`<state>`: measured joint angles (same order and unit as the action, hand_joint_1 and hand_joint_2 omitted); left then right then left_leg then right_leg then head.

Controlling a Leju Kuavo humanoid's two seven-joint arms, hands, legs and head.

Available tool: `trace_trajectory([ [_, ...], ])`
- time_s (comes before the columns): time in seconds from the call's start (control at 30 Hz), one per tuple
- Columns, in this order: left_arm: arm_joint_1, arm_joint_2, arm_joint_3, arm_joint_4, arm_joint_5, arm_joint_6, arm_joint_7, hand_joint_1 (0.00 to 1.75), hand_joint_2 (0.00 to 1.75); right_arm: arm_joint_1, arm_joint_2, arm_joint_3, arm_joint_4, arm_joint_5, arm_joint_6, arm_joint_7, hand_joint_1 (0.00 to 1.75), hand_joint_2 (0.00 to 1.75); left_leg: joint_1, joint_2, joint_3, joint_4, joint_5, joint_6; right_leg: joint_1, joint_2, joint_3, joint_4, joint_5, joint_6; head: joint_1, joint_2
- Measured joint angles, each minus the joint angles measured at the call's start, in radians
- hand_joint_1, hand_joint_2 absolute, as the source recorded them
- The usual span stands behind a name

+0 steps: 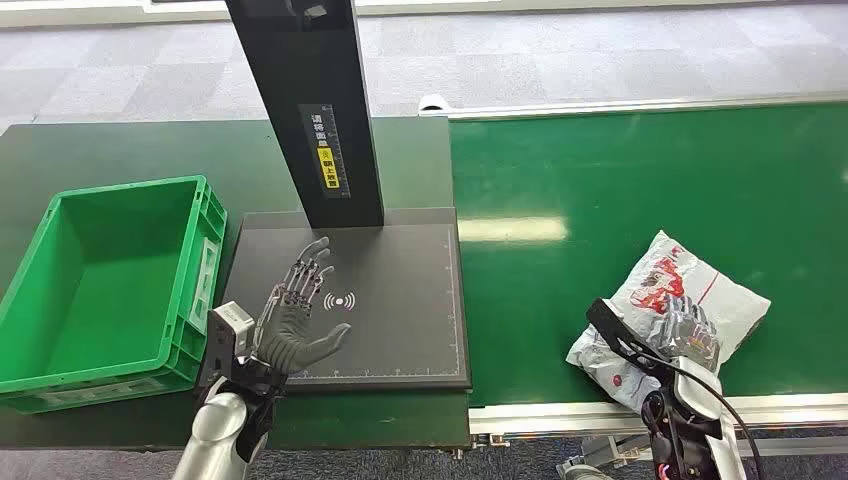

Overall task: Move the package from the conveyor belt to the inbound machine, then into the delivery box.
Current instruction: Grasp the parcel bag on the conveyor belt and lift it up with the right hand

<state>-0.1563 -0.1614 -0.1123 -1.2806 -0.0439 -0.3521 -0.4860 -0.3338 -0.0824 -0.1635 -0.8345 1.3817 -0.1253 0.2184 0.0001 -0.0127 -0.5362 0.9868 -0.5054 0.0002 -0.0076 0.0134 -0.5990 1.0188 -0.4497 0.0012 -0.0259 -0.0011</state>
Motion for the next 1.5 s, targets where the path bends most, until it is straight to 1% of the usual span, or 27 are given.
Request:
trace_trajectory([
  [0.33, 0.000, -0.004, 0.001, 0.000, -0.002, 0.001, 0.011, 0.00, 1.75, -0.020, -0.006, 0.000, 0.038, 0.024, 0.048, 0.045, 0.00, 1.75, 0.000, 0.000, 0.000, 0.000, 0.000, 0.000, 0.000, 0.000, 0.000, 0.000, 0.000, 0.000, 0.000, 0.000],
  [0.47, 0.000, -0.005, 0.001, 0.000, -0.003, 0.001, 0.015, 0.00, 1.75, -0.030, -0.013, 0.000, 0.059, 0.029, 0.064, 0.051, 1.75, 1.75, 0.000, 0.000, 0.000, 0.000, 0.000, 0.000, 0.000, 0.000, 0.000, 0.000, 0.000, 0.000, 0.000, 0.000],
  [0.63, -0.001, -0.005, 0.001, 0.007, -0.003, 0.009, 0.014, 0.00, 1.75, -0.053, -0.024, 0.000, 0.095, 0.023, 0.077, 0.033, 1.75, 1.75, 0.000, 0.000, 0.001, 0.000, 0.000, 0.000, 0.000, 0.000, 0.001, 0.000, 0.000, 0.000, 0.000, 0.000],
  [1.03, -0.002, -0.005, 0.002, 0.014, -0.002, 0.019, 0.008, 0.00, 1.75, -0.078, -0.035, 0.000, 0.121, 0.005, 0.063, -0.008, 1.75, 1.75, 0.000, 0.000, 0.002, 0.000, 0.000, 0.000, 0.000, 0.000, 0.002, 0.000, 0.000, 0.000, 0.000, 0.000],
  [1.13, 0.000, -0.005, 0.002, 0.013, -0.002, 0.019, 0.008, 0.00, 1.75, -0.077, -0.035, -0.001, 0.121, -0.020, 0.047, -0.049, 1.75, 1.75, 0.000, 0.000, 0.002, 0.000, 0.000, 0.000, 0.000, 0.000, 0.002, 0.000, 0.000, 0.000, 0.000, 0.000],
  [1.27, 0.011, -0.004, 0.002, 0.006, -0.001, 0.019, 0.006, 0.00, 1.75, -0.070, -0.032, -0.001, 0.109, -0.083, 0.039, -0.138, 1.75, 1.75, 0.000, 0.000, 0.002, 0.000, 0.000, 0.000, 0.000, 0.000, 0.002, 0.000, 0.000, 0.000, 0.000, 0.000],
  [1.4, 0.017, -0.004, 0.002, 0.002, -0.001, 0.019, 0.005, 0.00, 1.75, -0.065, -0.027, -0.001, 0.100, -0.103, 0.039, -0.161, 1.75, 1.75, 0.000, 0.000, 0.002, 0.000, 0.000, 0.000, 0.000, 0.000, 0.002, 0.000, 0.000, 0.000, 0.000, 0.000],
  [1.5, 0.019, -0.004, 0.002, -0.001, 0.001, 0.020, 0.004, 0.00, 1.75, -0.054, -0.020, 0.000, 0.080, -0.162, 0.024, -0.219, 1.75, 1.75, 0.000, 0.000, 0.001, 0.000, 0.000, 0.000, 0.000, 0.000, 0.002, 0.000, 0.000, 0.000, 0.000, 0.000],
])
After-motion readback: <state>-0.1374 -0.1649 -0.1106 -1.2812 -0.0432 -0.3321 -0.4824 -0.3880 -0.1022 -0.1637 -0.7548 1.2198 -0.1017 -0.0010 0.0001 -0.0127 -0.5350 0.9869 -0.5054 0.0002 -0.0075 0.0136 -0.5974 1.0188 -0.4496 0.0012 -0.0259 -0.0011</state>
